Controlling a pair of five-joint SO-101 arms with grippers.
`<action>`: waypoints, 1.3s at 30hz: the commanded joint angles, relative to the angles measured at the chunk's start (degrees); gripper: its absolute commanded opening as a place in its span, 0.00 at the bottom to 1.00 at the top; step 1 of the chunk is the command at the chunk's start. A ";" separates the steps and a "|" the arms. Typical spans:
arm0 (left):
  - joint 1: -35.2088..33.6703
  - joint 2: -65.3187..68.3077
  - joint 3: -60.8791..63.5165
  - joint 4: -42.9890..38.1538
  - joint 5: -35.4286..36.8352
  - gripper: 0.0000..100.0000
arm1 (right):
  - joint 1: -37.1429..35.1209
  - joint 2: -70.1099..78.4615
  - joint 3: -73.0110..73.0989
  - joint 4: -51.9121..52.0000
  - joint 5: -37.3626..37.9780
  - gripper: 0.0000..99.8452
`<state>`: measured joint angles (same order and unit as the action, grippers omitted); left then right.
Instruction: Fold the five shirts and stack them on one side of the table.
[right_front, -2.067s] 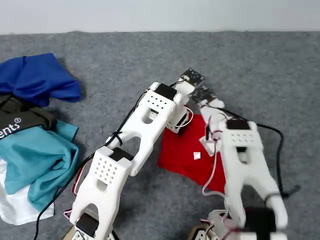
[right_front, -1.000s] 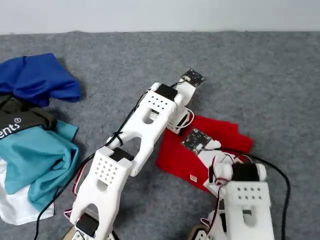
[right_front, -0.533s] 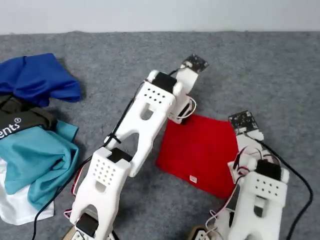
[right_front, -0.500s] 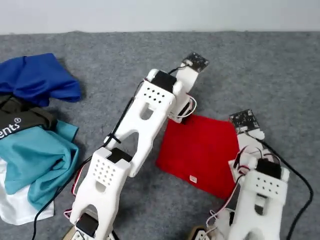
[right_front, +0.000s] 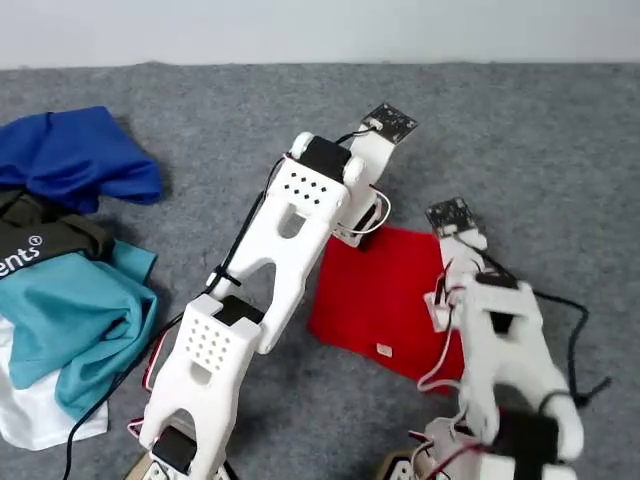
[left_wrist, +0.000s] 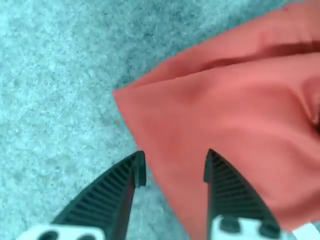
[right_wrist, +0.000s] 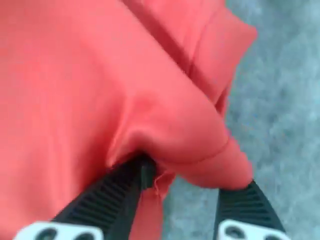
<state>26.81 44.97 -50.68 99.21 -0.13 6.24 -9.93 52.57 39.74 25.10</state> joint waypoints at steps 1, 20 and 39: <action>-0.53 -4.48 -2.15 1.05 -0.26 0.19 | -1.63 7.43 -8.44 -0.84 -0.79 0.23; -0.62 -4.48 -2.07 1.14 -0.26 0.19 | -4.97 15.69 -20.22 3.65 4.31 0.01; -0.62 -4.48 -2.07 1.14 -0.26 0.19 | 5.93 15.52 -27.52 9.10 -5.80 0.01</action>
<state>26.81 44.97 -50.68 99.30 -0.13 16.26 6.51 27.08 46.42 16.84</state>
